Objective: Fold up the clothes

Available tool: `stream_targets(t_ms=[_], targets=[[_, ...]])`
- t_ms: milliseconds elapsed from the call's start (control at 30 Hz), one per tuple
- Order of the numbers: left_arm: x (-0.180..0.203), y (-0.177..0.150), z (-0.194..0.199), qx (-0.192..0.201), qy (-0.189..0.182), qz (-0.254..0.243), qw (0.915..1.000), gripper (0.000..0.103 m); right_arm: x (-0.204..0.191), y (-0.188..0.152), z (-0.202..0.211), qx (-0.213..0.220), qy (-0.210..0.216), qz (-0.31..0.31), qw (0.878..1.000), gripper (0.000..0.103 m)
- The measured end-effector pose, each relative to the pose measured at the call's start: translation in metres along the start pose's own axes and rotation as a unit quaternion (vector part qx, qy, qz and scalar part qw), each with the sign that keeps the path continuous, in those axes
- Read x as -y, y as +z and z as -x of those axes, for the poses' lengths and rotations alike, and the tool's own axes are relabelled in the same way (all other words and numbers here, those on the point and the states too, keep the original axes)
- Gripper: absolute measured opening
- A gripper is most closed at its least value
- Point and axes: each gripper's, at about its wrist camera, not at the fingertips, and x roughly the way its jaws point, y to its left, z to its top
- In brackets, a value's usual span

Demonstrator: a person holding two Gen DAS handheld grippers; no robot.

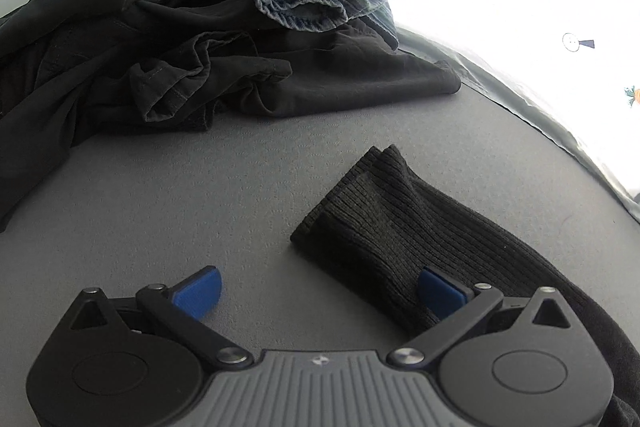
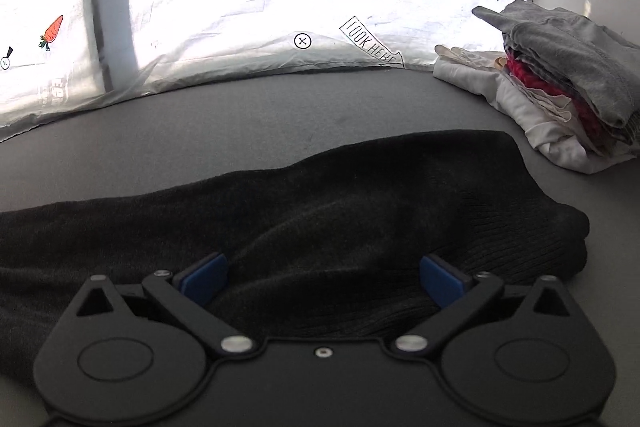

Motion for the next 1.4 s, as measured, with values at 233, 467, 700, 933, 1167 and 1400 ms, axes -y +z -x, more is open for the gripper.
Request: stream_targets(t_ms=[233,467,700,933,1167,1400], targets=[[0.020,0.000,-0.004,0.036,0.023,-0.021,0.9988,0.083,0.000,-0.001,0.000,0.008,0.000,0.004,1.000,0.103],[0.040,0.015,0.007,0.018,-0.045,-0.015,0.9987,0.018,0.000,-0.001,0.000,0.008,0.001,0.003,1.000,0.103],[0.096,0.015,0.054,0.046,-0.133,-0.072,0.9874,0.017,-0.001,-0.001,0.000,0.008,0.002,0.002,1.000,0.103],[0.165,-0.039,0.084,-0.027,-0.230,-0.169,0.9580,0.023,0.000,-0.002,0.000,0.008,0.002,0.001,1.000,0.103],[0.193,-0.093,0.081,-0.075,-0.223,-0.284,0.9295,0.068,0.001,-0.002,0.000,0.009,0.006,-0.002,1.000,0.103],[0.168,-0.080,0.097,-0.075,-0.245,-0.227,0.9396,0.075,0.002,0.000,0.000,0.006,0.009,-0.002,1.000,0.103]])
